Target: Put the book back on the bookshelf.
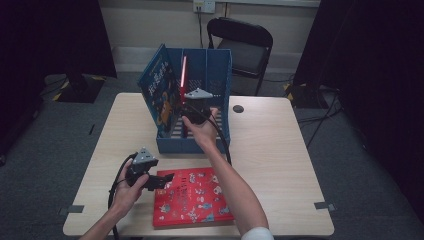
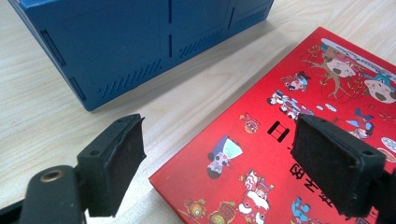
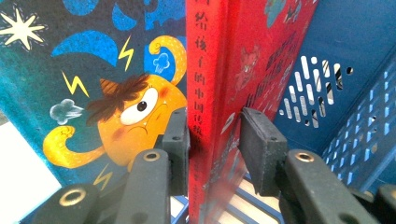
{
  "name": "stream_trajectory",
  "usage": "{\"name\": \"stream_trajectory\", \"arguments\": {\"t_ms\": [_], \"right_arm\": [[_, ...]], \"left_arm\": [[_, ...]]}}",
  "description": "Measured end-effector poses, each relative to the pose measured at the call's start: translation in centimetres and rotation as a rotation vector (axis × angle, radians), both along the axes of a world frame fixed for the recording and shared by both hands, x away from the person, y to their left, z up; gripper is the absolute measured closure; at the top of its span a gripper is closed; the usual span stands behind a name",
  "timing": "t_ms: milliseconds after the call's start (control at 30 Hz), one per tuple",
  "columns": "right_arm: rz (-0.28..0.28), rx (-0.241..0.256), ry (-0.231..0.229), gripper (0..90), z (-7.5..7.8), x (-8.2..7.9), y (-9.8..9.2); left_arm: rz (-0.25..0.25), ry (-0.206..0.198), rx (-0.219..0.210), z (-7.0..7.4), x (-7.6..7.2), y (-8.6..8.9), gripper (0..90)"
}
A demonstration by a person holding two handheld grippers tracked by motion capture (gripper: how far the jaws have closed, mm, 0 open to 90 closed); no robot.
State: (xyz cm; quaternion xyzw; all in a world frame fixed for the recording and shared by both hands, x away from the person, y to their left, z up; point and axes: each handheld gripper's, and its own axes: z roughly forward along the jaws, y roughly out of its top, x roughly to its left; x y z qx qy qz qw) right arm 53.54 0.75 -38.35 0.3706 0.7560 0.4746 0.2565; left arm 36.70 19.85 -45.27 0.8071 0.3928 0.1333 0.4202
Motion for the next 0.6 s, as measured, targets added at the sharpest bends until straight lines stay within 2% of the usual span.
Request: {"name": "stream_trajectory", "arguments": {"t_ms": [267,467,600], "right_arm": [[0.001,0.006,-0.001,64.4,-0.04,-0.05,-0.15],[0.027,0.014,-0.001,58.9,-0.11,-0.36,-0.31],[0.021,0.017,-0.006,54.4,0.07,-0.84,-0.52]], "left_arm": [[-0.001,0.0,0.0,-0.03,0.03,0.02,16.6],[-0.003,-0.001,0.0,0.05,0.02,0.12,16.6],[-0.005,0.002,0.001,0.02,0.02,0.08,16.6]]}}
